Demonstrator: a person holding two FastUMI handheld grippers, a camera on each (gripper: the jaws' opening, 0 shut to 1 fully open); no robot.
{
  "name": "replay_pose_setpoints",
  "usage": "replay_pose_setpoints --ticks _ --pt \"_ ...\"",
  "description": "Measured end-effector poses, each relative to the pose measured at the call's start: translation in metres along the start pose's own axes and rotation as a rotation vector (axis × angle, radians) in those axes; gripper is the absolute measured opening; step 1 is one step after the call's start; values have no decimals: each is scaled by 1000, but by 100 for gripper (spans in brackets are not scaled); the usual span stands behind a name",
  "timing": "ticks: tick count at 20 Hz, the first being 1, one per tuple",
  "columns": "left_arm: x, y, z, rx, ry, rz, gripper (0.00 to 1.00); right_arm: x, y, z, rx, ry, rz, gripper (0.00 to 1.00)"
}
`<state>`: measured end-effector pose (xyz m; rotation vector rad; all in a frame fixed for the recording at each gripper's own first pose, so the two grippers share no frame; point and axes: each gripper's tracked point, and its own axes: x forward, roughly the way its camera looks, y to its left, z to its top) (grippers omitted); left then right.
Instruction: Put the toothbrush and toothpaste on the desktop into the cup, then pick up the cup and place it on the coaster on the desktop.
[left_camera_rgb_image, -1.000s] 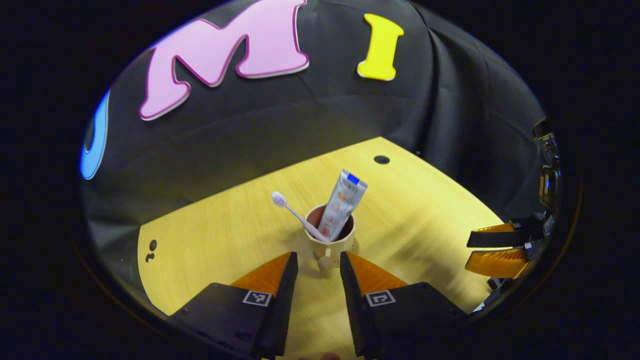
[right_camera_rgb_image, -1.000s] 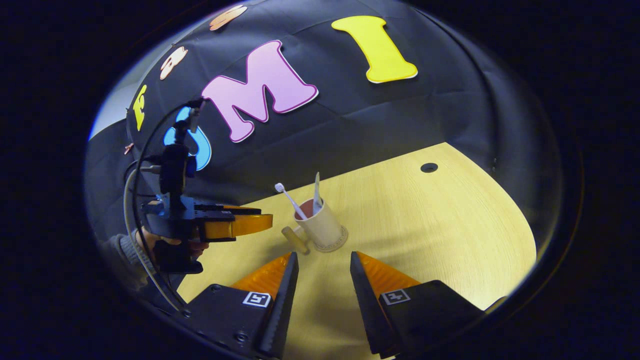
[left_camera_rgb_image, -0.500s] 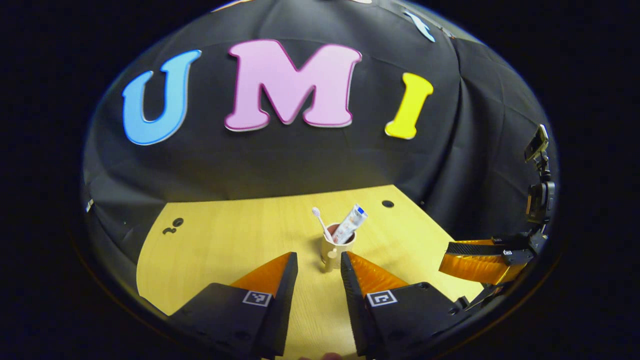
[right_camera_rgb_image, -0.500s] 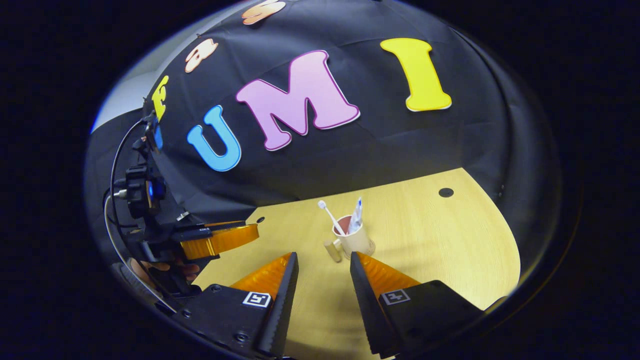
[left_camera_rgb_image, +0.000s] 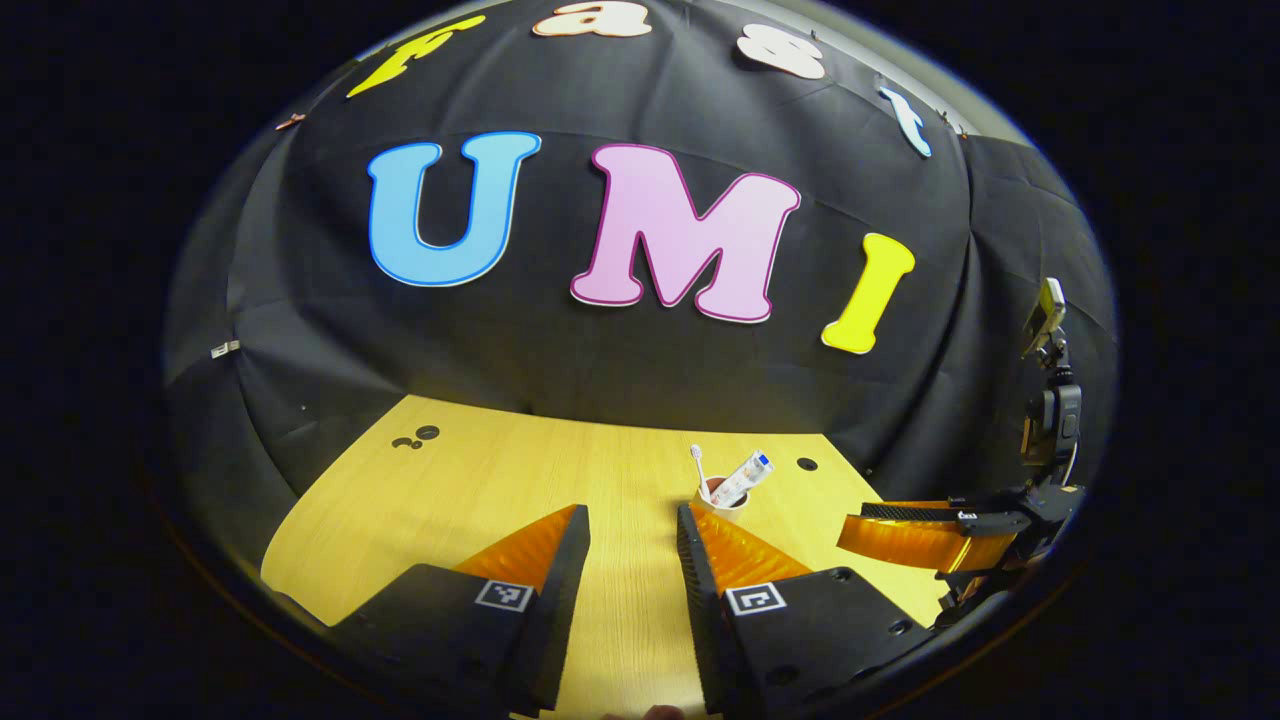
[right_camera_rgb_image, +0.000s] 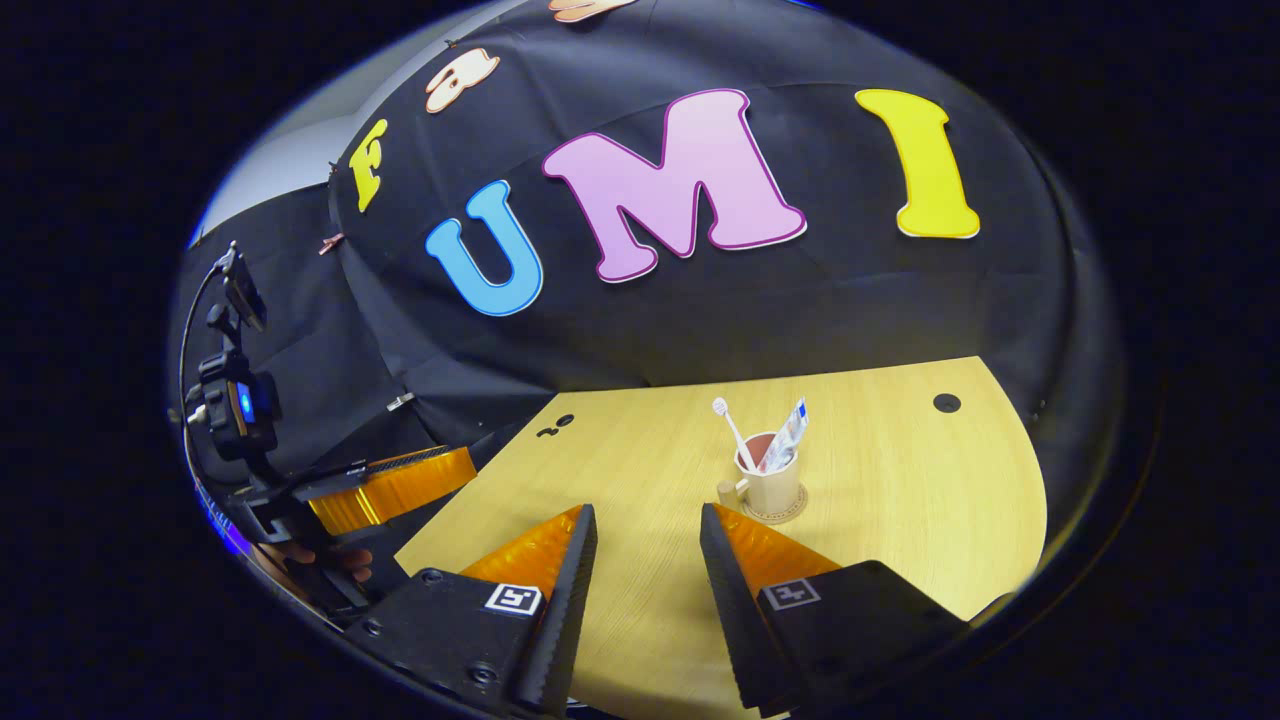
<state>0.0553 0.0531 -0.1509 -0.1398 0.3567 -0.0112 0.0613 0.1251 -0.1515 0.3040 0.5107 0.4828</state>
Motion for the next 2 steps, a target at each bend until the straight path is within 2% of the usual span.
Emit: replay_pose_setpoints --ticks 2 --pt "-4 6 1 -12 -17 18 55 5 5 -2 -8 21 14 64"
